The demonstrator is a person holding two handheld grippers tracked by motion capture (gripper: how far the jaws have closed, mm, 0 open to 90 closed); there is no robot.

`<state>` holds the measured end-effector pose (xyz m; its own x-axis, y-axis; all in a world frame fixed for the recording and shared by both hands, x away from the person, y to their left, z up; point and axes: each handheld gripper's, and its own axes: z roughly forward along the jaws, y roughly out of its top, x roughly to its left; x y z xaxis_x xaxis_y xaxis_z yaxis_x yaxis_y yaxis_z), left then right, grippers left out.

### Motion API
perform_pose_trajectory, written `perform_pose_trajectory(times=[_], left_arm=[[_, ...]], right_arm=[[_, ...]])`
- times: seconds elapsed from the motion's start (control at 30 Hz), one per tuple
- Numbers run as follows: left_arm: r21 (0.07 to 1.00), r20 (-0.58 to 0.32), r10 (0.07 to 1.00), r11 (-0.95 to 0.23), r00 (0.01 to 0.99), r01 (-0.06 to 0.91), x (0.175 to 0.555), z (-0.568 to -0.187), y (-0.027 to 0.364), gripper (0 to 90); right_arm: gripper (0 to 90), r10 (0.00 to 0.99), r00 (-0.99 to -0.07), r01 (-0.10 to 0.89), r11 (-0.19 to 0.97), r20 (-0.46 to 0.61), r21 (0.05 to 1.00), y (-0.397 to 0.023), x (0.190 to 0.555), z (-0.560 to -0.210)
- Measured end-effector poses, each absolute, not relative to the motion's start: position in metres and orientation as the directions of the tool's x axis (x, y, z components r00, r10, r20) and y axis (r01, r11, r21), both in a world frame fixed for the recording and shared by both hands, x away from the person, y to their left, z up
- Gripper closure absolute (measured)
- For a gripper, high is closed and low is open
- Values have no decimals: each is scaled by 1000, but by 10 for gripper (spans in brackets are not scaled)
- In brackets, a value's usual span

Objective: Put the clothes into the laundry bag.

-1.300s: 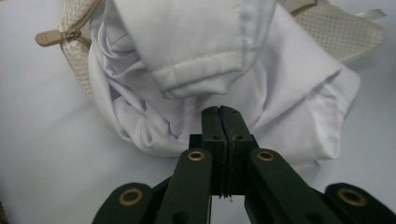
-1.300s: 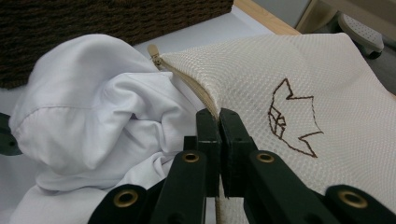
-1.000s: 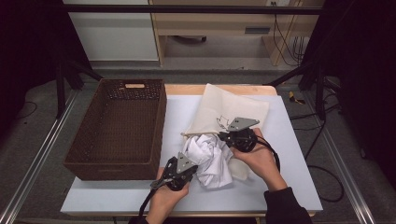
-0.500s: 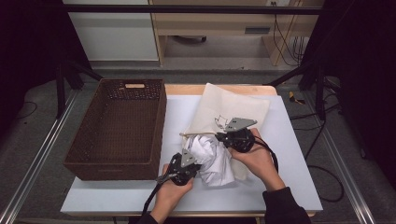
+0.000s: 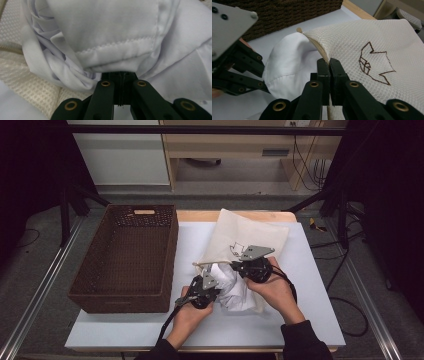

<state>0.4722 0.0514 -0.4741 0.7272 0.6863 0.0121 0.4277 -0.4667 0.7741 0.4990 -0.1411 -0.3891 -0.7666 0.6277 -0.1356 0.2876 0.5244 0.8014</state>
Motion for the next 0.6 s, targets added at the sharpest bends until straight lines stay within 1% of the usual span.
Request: perform_pose_trajectory(times=[0.2, 0.6], left_arm=[[771, 33, 681, -483, 732, 414, 479, -475, 48, 900], [780, 40, 691, -473, 722, 409, 492, -476, 41, 900]], right_arm=[[881, 630, -764, 285, 523, -139, 803, -142, 498, -387], [881, 626, -765, 297, 553, -153, 779, -143, 499, -391]])
